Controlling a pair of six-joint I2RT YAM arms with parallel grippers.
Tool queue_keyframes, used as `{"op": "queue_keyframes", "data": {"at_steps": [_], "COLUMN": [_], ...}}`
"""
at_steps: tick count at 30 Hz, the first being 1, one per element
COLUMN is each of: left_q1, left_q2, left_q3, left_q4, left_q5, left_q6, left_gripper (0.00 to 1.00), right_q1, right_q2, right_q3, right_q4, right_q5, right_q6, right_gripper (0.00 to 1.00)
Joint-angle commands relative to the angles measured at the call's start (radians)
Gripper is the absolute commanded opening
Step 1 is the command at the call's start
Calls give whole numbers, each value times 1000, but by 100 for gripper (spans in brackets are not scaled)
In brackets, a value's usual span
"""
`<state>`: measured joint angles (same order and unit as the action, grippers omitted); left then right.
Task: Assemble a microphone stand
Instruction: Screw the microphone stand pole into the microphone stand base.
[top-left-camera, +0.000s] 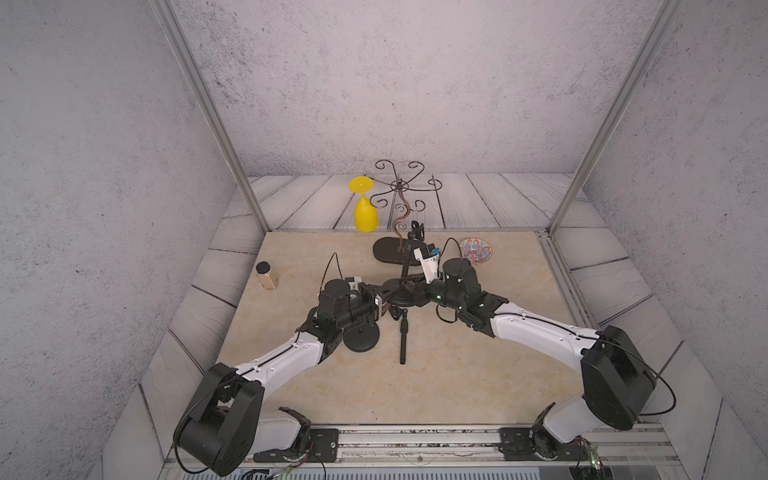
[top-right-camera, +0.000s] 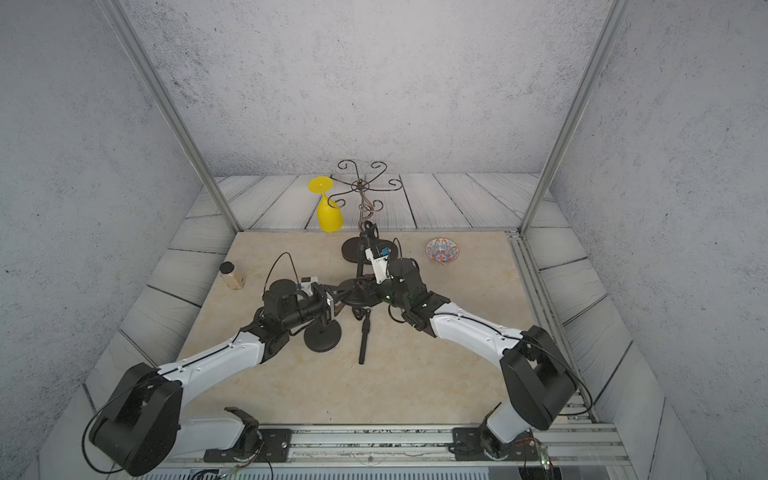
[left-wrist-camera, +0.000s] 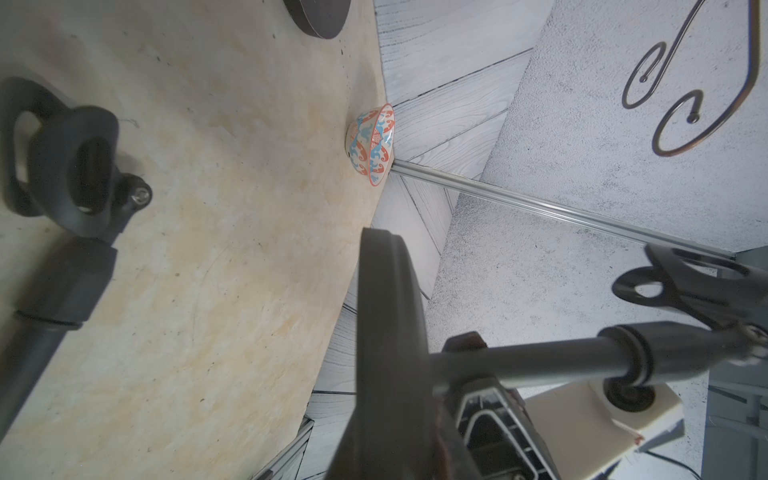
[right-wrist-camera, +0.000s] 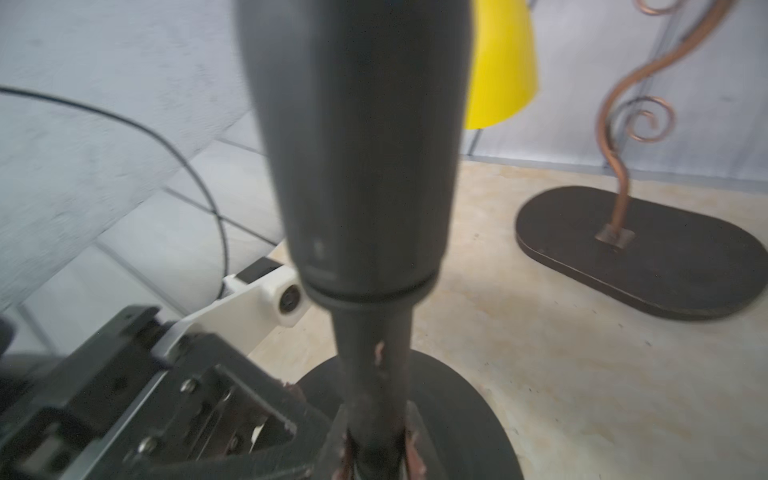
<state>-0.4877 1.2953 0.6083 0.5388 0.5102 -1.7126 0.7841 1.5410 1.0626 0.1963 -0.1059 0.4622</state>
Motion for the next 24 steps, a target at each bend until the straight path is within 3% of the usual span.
{"op": "queue_keyframes", "data": {"at_steps": [1,4,8,9,11,13,16,20,24], "left_q1": [-14,-14,-14,-14,-14,-13,-12,-13,-12], "left_q2": [-27,-28,-30,-28,-27,-27,-30,-36,-46], "left_q3": [19,17,19,19,19,18,15,15,15], "left_q4": [138,141,136,138,139,139,141,141,133], "left_q5": [55,55,57,57,55,56,56,58,58], "left_q6": [28,26,30,30,30,29,28,25,23], "left_gripper": [0,0,0,0,0,0,0,0,0], "right_q1": [132,184,212,212,208,199,151,1,-80], "right_q2": [36,103,75,55,-6,-65,-132,-155,-126], "right_q3": [153,286,275,252,195,131,60,-20,-32], "right_q4": [-186,-321,-307,-286,-243,-204,-198,-107,-105], "right_q5": [327,419,447,437,352,256,104,-295,-440], "right_q6": [243,344,313,285,137,-12,-151,-215,-286], "right_gripper": [0,0,0,11,43,54,59,59,58]}}
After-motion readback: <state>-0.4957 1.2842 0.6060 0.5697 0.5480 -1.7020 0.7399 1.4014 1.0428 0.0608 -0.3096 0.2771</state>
